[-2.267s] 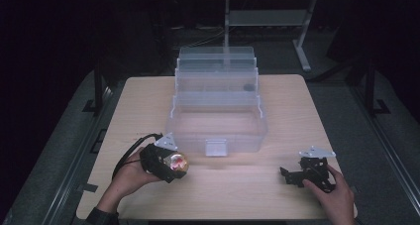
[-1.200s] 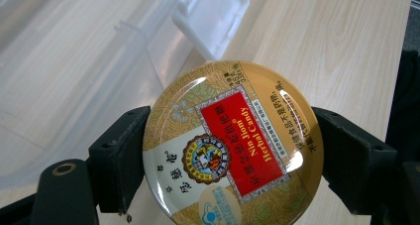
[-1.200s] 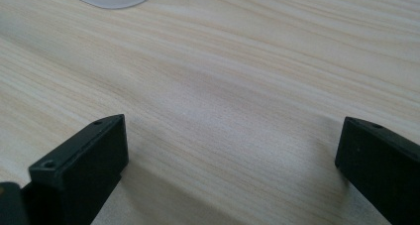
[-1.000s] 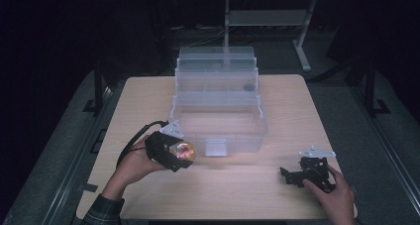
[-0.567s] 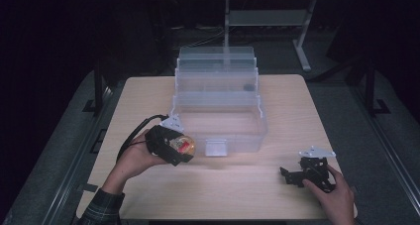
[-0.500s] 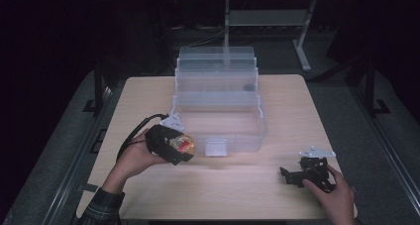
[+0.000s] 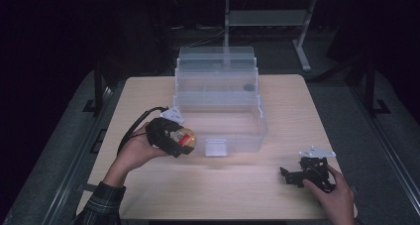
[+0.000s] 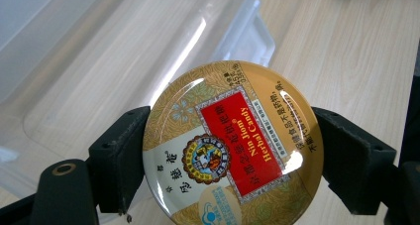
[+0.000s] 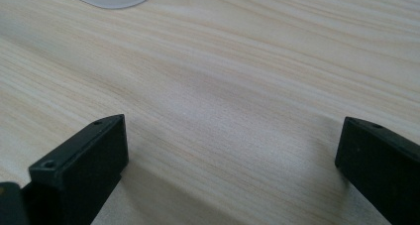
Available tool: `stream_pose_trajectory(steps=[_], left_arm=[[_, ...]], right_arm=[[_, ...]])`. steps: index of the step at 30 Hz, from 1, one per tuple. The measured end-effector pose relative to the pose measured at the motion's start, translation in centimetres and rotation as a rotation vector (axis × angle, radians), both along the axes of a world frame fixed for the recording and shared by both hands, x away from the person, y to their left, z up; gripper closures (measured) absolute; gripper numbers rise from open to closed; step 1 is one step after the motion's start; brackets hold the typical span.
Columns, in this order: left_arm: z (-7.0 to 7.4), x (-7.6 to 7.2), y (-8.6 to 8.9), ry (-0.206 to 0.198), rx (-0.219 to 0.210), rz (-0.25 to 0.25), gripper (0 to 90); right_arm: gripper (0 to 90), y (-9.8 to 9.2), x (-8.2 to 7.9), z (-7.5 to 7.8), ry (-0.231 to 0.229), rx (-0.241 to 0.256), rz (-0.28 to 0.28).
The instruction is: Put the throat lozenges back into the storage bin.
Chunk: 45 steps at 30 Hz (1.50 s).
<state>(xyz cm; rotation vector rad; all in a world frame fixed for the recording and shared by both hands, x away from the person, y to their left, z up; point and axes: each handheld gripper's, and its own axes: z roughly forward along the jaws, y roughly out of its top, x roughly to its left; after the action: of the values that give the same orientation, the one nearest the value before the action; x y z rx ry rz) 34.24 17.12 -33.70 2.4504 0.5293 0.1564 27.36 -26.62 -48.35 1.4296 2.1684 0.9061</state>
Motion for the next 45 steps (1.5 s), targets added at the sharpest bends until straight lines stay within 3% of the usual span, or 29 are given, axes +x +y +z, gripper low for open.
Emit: stream_pose_trajectory(steps=[24, 45], left_arm=[[0.4, 2.7, 0.2, -0.001, -0.014, 0.072, 19.4], [-0.8, 5.4, 0.5, -0.004, 0.027, 0.147, 19.4]], right_arm=[[0.0, 0.0, 0.0, 0.0, -0.001, -0.002, -0.001], [0.0, 0.0, 0.0, 0.0, 0.000, -0.001, 0.000]])
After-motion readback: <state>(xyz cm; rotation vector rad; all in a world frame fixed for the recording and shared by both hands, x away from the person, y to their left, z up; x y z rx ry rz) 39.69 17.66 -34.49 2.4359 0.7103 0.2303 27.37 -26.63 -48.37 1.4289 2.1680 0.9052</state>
